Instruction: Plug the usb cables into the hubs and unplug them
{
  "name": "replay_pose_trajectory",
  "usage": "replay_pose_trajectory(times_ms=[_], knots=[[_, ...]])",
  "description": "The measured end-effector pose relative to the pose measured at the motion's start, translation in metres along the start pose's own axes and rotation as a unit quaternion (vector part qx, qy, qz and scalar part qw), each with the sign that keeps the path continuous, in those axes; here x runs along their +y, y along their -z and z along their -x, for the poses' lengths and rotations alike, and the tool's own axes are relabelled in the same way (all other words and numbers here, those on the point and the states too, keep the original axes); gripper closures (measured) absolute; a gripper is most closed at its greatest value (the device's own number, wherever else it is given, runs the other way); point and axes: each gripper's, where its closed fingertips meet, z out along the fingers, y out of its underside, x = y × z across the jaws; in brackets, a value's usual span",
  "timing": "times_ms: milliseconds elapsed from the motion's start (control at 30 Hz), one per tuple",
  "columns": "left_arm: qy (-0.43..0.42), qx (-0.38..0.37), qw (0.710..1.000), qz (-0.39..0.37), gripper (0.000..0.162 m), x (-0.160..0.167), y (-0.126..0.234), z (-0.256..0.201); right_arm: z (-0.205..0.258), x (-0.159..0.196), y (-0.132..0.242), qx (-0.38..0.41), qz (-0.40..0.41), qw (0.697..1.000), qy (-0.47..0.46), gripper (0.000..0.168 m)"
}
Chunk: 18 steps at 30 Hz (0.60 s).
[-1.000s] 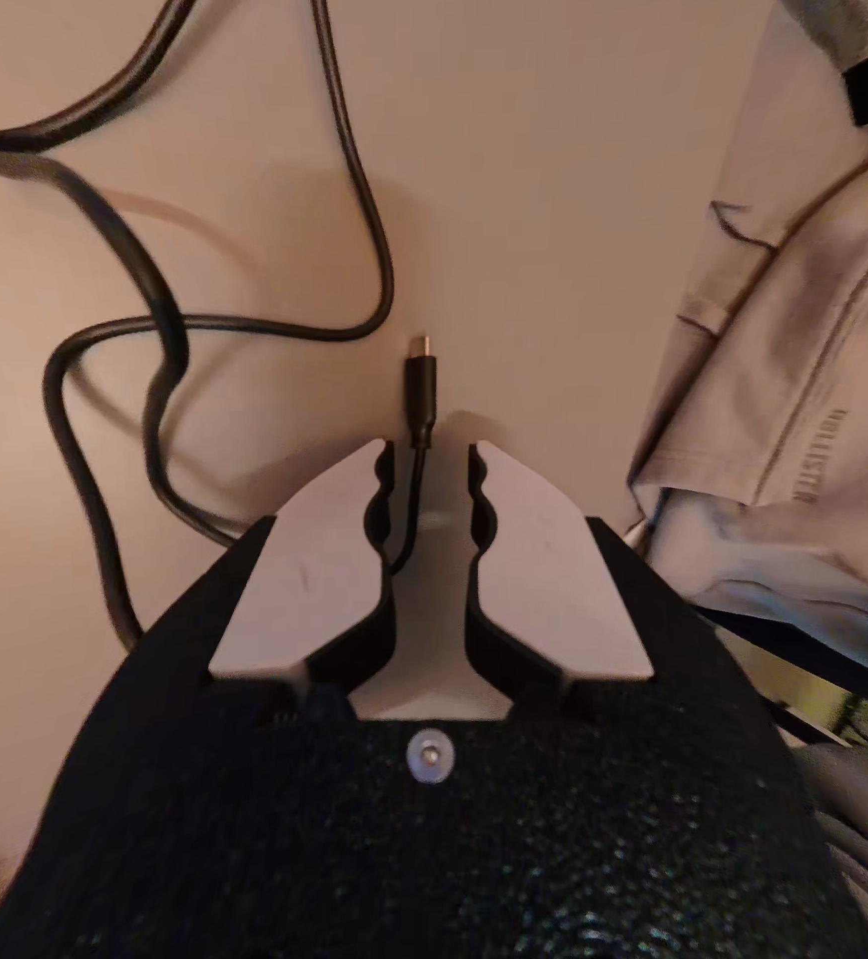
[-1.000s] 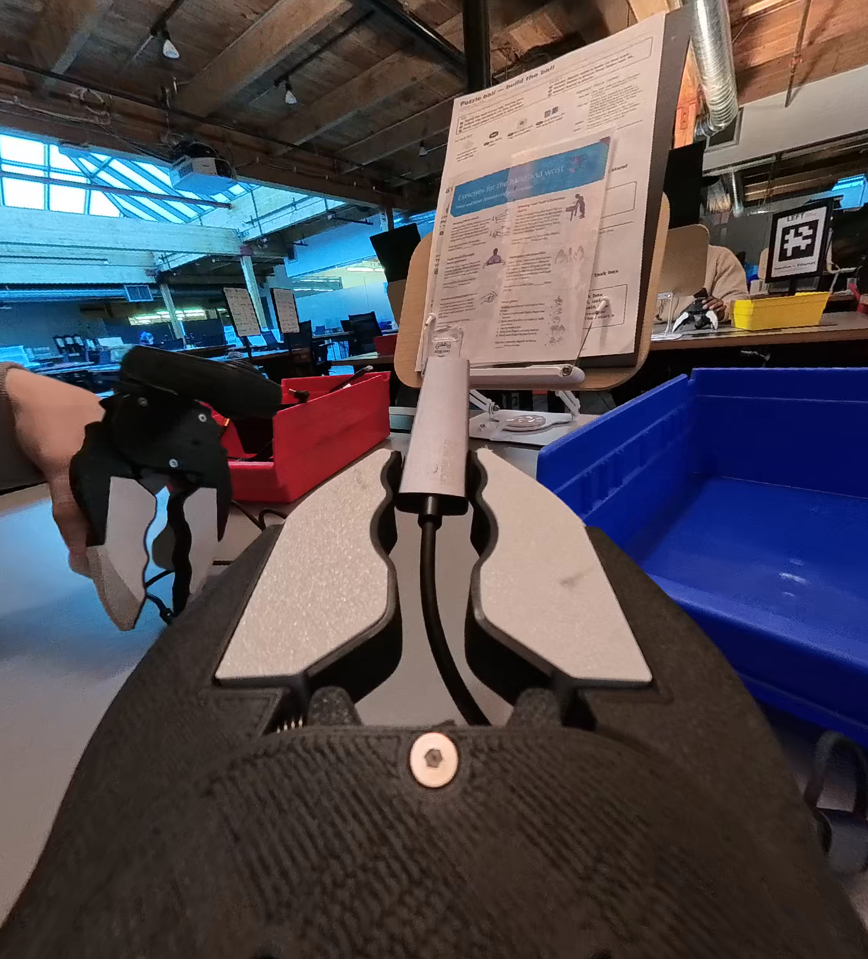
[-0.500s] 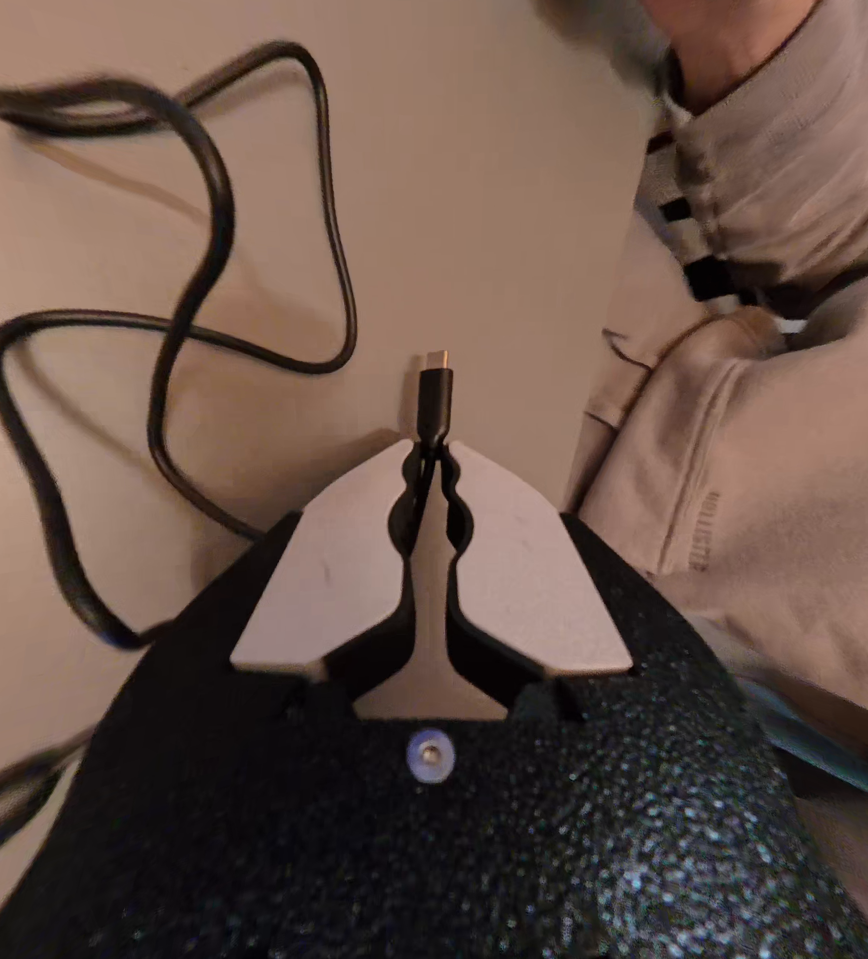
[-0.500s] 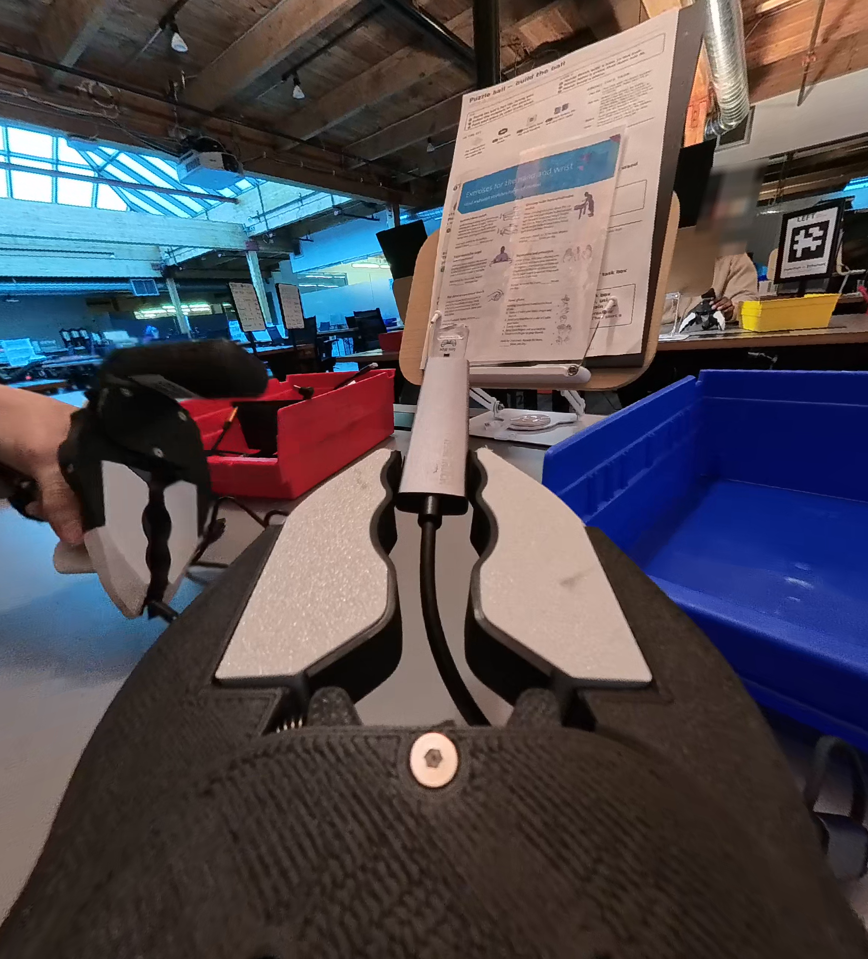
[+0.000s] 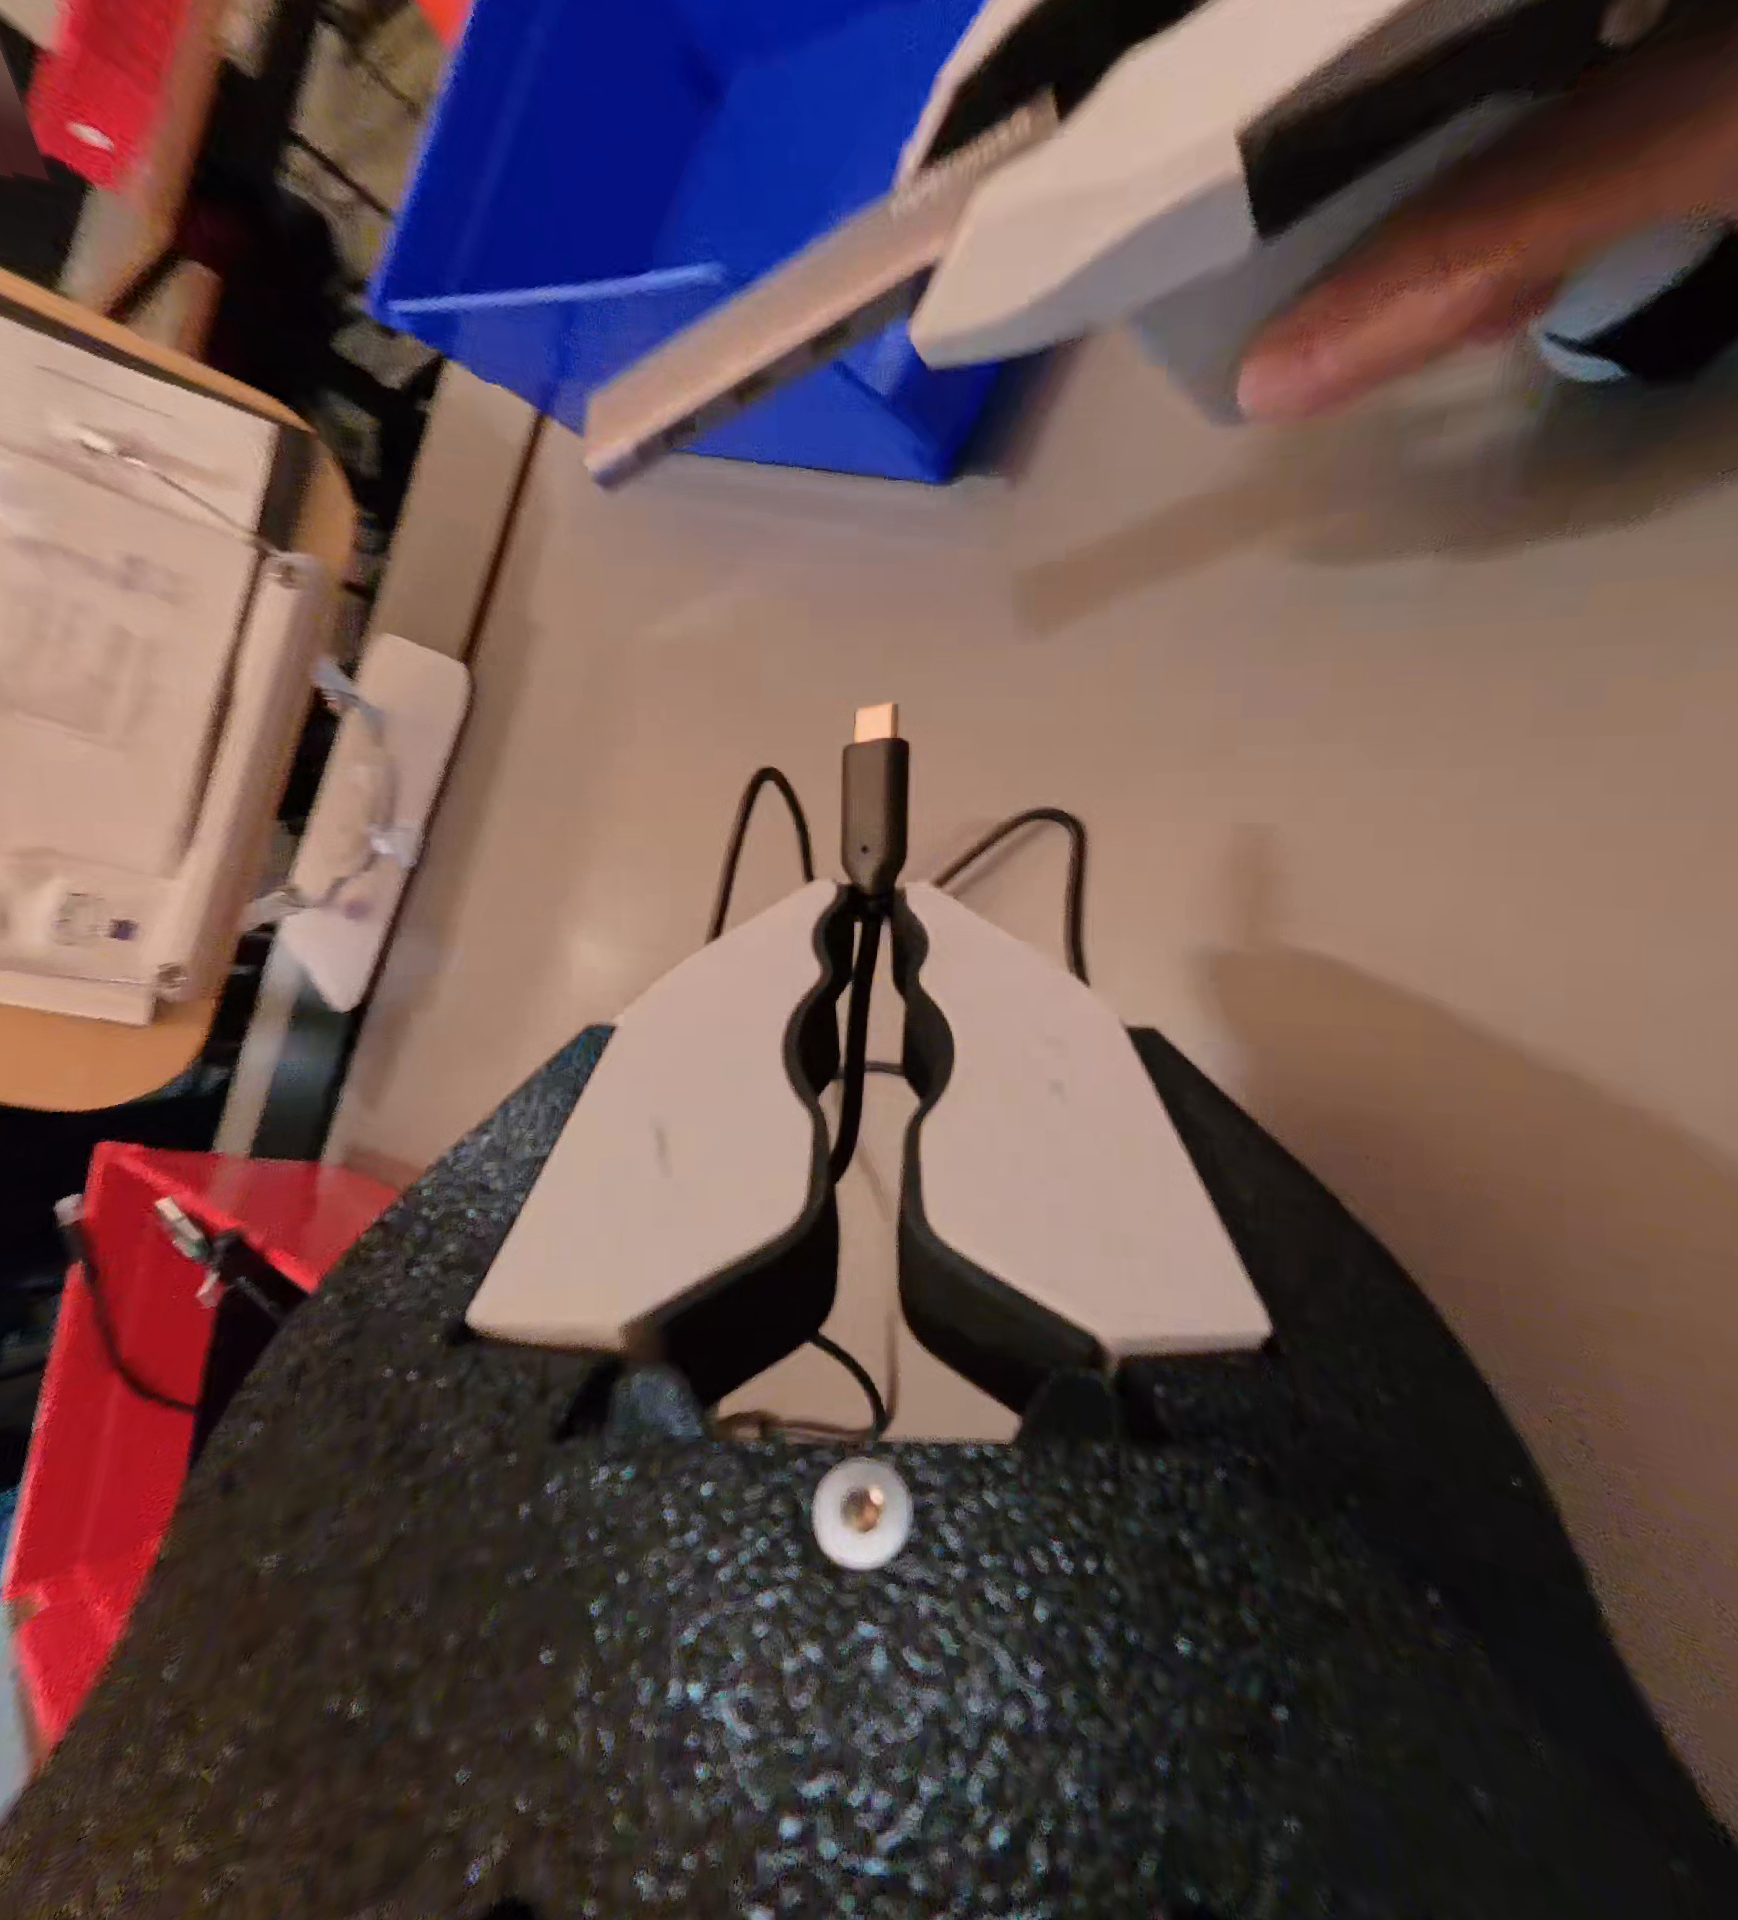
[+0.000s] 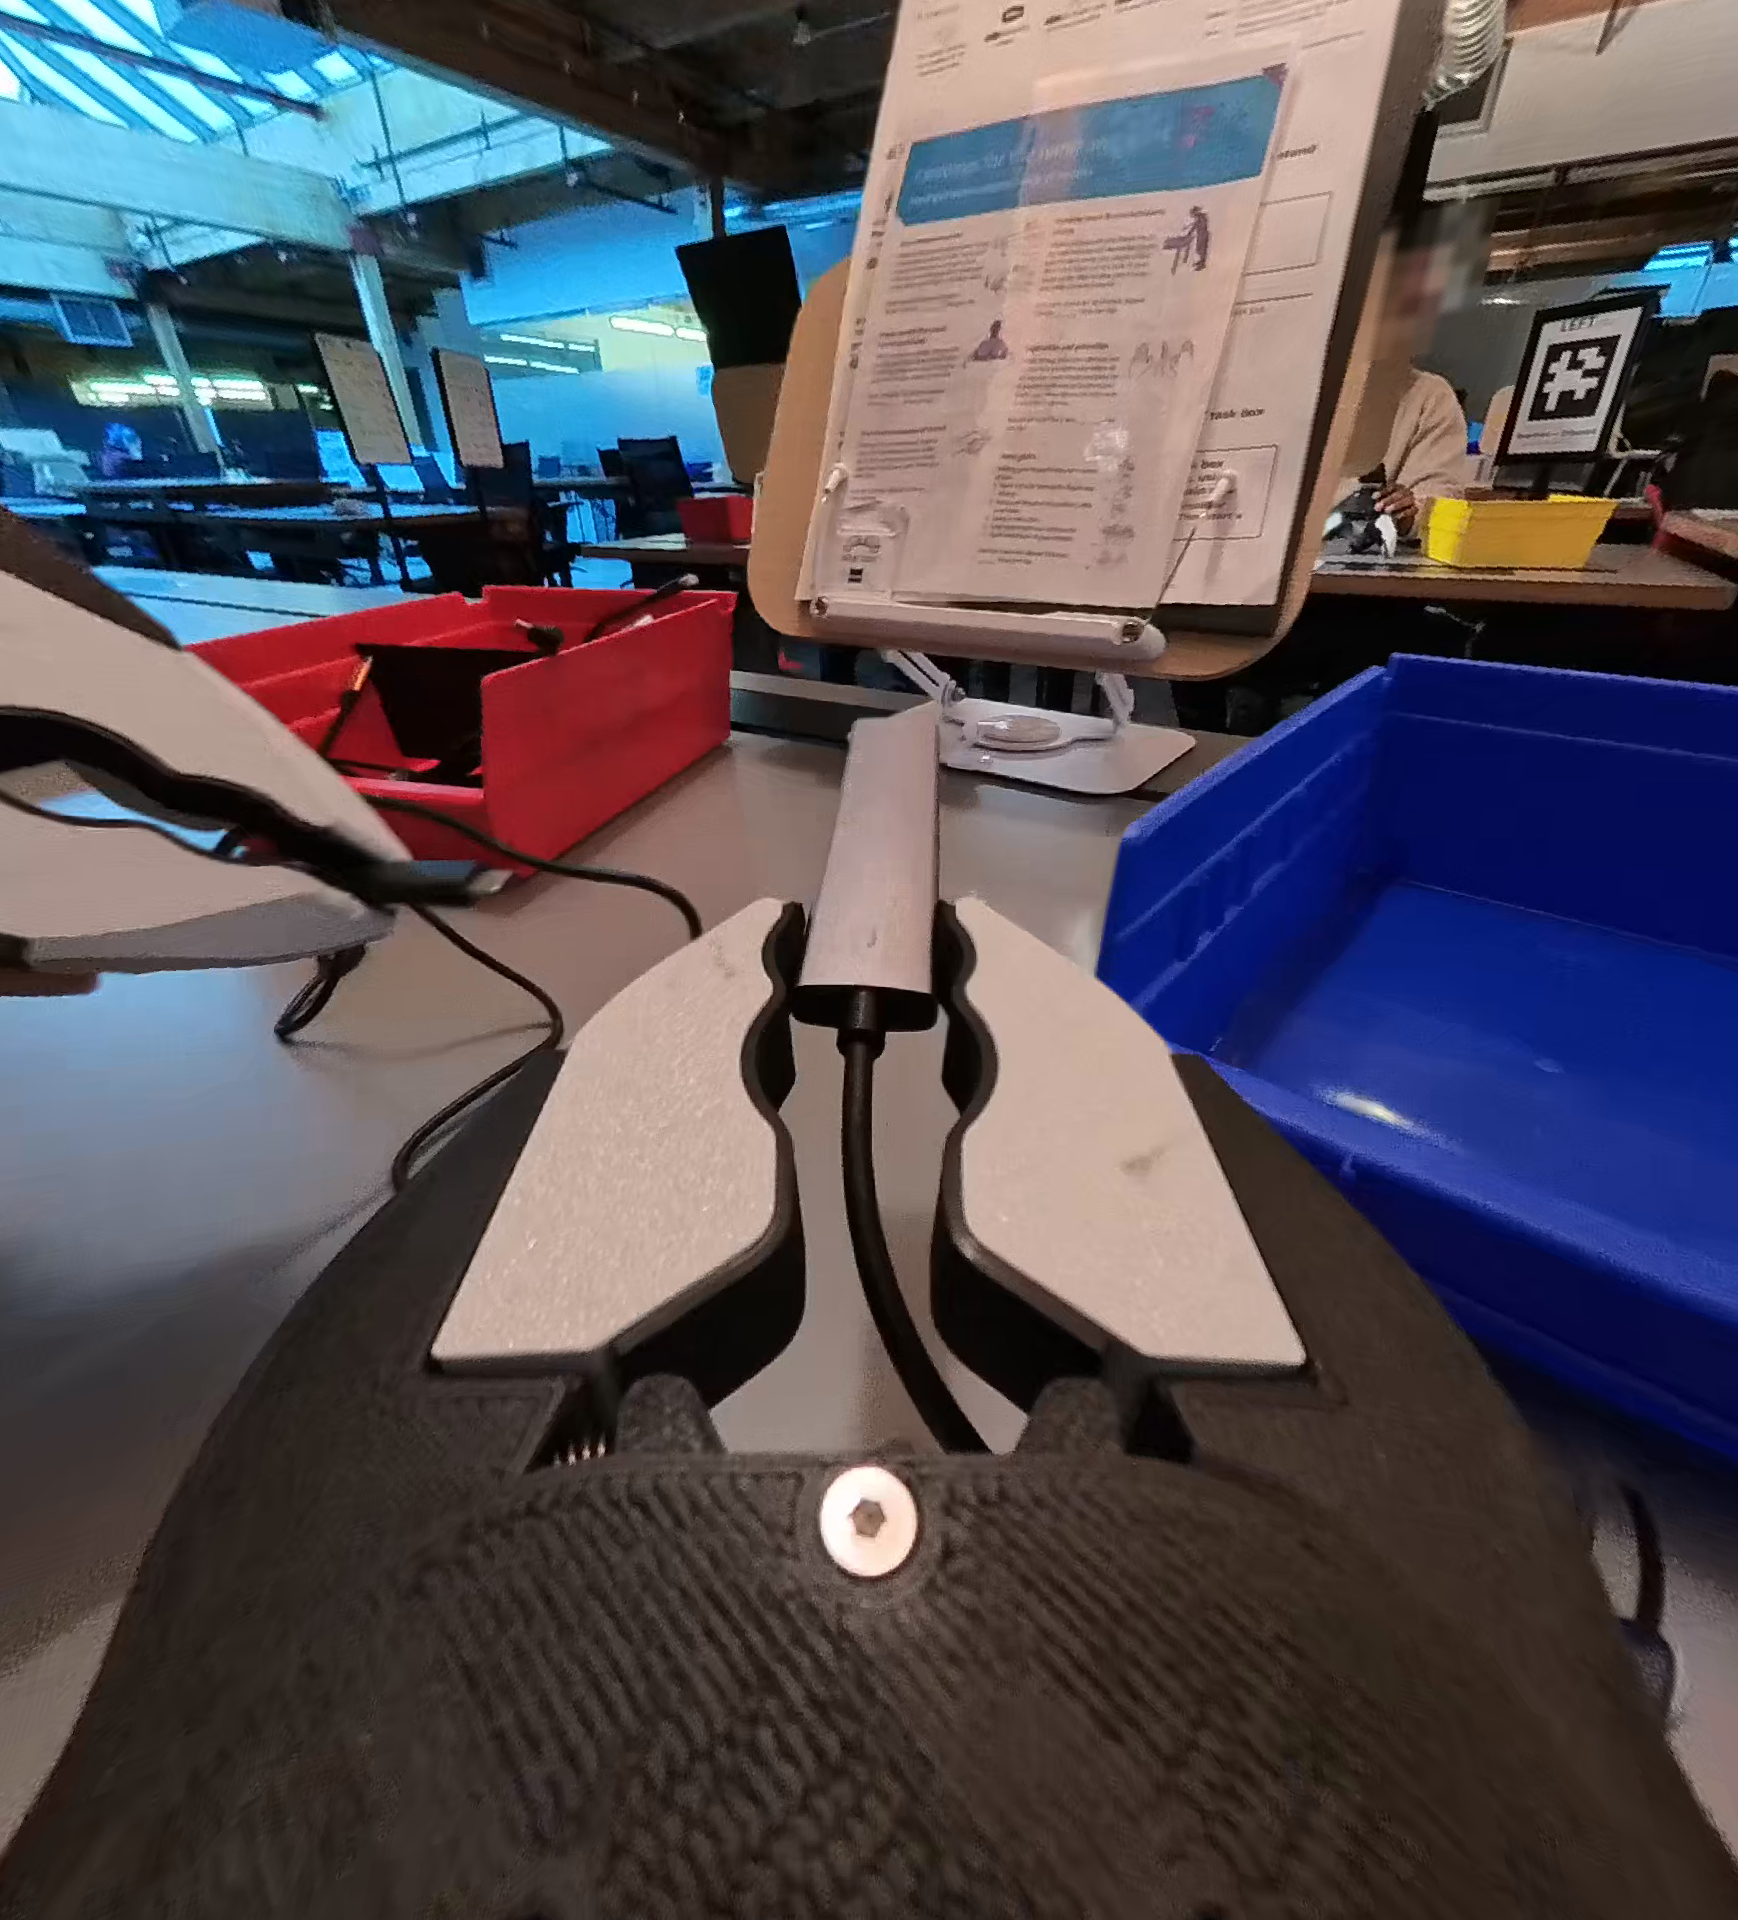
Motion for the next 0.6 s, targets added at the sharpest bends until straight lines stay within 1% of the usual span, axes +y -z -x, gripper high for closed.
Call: replay_pose_trajectory(times_ms=[67, 233, 333, 433, 600], knots=[[-0.003, -0.014, 1.0, 0.011, 0.156, -0.002, -0.006, -0.002, 0.007, 0.001, -0.002, -0.008, 0.002, 1.0, 0.007, 0.144], [0.077, -0.005, 0.997, 0.007, 0.156, -0.008, -0.016, 0.001, 0.016, 0.005, -0.005, -0.016, 0.019, 0.999, 0.028, 0.143], [0.112, 0.007, 0.994, 0.002, 0.156, -0.012, -0.02, 0.001, 0.017, 0.006, -0.005, -0.022, 0.022, 0.999, 0.022, 0.143], [0.126, 0.016, 0.992, -0.004, 0.156, -0.017, -0.024, 0.001, 0.017, 0.005, -0.005, -0.024, 0.02, 0.999, 0.018, 0.143], [0.125, 0.02, 0.992, -0.006, 0.156, -0.027, -0.028, -0.001, 0.02, 0.006, -0.006, -0.027, 0.024, 0.999, 0.03, 0.143]])
